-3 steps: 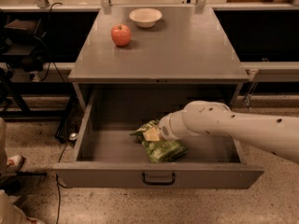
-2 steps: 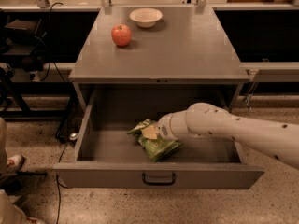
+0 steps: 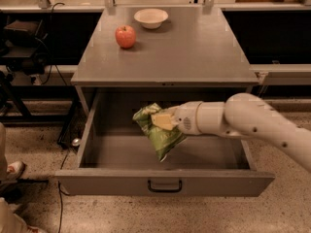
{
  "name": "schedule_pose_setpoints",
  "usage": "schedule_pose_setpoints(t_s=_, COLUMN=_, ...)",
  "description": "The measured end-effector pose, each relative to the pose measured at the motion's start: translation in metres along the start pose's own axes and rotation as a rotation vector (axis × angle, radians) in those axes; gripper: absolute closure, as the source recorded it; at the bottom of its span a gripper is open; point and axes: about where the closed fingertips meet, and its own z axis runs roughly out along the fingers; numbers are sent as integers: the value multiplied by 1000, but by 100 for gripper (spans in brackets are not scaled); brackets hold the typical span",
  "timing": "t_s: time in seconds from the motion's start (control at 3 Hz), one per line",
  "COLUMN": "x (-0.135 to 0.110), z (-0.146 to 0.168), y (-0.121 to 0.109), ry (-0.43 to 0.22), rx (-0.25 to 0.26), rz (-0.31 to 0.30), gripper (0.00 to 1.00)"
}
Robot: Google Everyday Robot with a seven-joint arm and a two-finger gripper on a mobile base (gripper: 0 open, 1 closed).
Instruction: Pick green jalapeno chip bag from top drawer and place on counter
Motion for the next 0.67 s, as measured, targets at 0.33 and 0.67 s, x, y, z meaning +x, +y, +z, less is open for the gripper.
schedule_pose_setpoints(t_s=0.33, x=-34, z=-68, y=2, ry=-100, rx=14, rz=-121, gripper=100)
schedule_pose_setpoints(t_s=0.67, x=-24, z=-119, y=-19, ry=-125, rx=100, rz=-149, gripper=100)
